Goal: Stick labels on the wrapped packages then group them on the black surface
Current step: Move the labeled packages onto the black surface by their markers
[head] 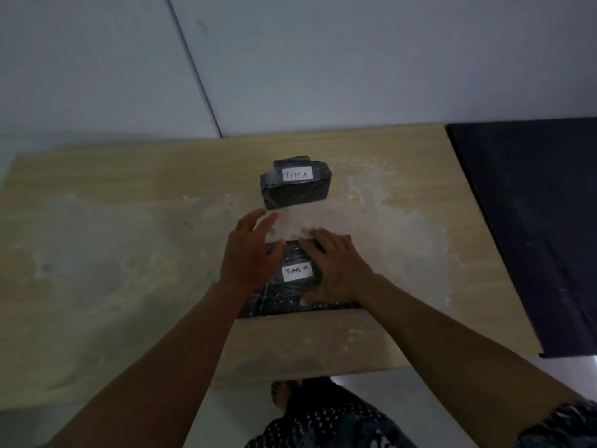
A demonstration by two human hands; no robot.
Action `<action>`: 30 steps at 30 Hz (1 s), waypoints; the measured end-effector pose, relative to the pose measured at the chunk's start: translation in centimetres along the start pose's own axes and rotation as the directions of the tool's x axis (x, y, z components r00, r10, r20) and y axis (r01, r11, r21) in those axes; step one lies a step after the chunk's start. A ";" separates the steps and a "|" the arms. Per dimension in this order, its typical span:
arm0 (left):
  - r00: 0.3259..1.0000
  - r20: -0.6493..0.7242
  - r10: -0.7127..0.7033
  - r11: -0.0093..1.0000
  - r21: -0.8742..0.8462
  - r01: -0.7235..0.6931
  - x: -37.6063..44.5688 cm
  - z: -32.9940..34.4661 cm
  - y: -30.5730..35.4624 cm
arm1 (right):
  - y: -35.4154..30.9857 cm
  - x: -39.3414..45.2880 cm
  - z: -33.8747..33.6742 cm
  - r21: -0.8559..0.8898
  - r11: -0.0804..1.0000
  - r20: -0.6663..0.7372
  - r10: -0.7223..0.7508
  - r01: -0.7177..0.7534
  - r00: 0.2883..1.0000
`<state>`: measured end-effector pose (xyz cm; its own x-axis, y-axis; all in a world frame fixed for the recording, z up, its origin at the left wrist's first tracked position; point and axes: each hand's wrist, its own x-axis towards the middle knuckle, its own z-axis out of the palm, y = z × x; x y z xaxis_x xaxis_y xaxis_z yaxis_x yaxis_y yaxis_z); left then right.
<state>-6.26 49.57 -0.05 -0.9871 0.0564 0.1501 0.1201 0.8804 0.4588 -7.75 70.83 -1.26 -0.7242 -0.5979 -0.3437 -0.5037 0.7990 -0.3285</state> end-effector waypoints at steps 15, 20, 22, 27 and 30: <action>0.996 0.035 0.081 0.991 0.107 -0.085 11.0 0.2 -1.7 | 1.4 3.7 3.0 -0.173 0.982 0.170 -0.050 0.080 0.984; 0.983 0.149 0.108 0.989 0.086 -0.121 13.9 0.6 -1.5 | 0.7 3.5 3.0 -0.208 0.977 0.144 -0.016 0.046 0.989; 0.974 0.201 0.102 0.990 0.074 -0.119 14.6 1.0 -1.6 | 0.6 3.4 3.2 -0.215 0.976 0.131 0.003 0.026 0.991; 0.953 0.293 0.081 0.990 0.090 -0.112 15.2 1.7 -2.1 | -0.4 3.7 3.3 -0.185 0.981 0.122 0.077 -0.054 0.989; 0.952 0.285 0.107 0.986 0.094 -0.139 15.5 1.6 -2.3 | -0.8 3.5 3.1 -0.162 0.979 0.115 0.142 -0.122 0.983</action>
<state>-22.02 49.15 -0.16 -0.9575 0.2824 -0.0579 0.2455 0.9042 0.3495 -8.39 67.88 -4.97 -0.7294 -0.4821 -0.4853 -0.4808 0.8659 -0.1376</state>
